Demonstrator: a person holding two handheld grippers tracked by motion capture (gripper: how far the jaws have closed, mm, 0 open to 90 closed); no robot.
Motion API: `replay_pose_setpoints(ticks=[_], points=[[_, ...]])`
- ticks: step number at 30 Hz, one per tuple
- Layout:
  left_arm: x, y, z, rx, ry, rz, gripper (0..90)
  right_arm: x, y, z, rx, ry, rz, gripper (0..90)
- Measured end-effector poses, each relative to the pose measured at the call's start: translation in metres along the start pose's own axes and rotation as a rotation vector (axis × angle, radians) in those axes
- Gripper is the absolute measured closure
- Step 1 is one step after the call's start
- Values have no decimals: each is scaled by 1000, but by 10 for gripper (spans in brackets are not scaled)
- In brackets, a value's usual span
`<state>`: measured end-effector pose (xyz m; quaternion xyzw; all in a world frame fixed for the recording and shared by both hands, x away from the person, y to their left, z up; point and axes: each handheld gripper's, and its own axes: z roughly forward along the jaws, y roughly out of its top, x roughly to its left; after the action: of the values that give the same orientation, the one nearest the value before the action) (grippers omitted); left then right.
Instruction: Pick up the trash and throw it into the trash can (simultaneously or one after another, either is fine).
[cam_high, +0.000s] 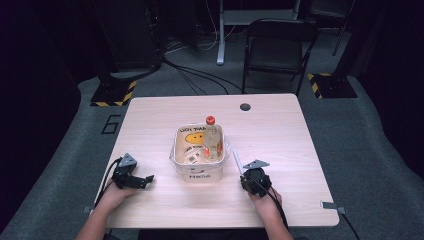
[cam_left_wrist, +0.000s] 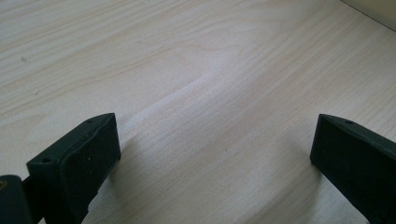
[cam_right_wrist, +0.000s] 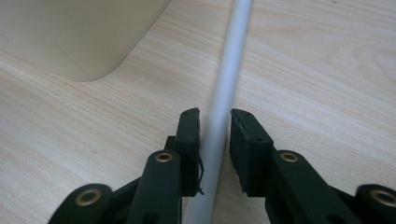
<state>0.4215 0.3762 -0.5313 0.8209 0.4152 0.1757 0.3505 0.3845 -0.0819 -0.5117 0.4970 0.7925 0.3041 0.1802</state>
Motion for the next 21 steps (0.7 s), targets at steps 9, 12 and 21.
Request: replay_pose_setpoints(ticks=[9, 12, 21], points=[[0, 0, 0, 2, -1, 2, 14, 2, 0, 0, -4, 3, 3, 779], [0, 0, 0, 2, 0, 1, 14, 1, 0, 0, -4, 6, 0, 781], [0, 0, 0, 2, -1, 2, 14, 0, 2, -3, -11, 17, 11, 782]])
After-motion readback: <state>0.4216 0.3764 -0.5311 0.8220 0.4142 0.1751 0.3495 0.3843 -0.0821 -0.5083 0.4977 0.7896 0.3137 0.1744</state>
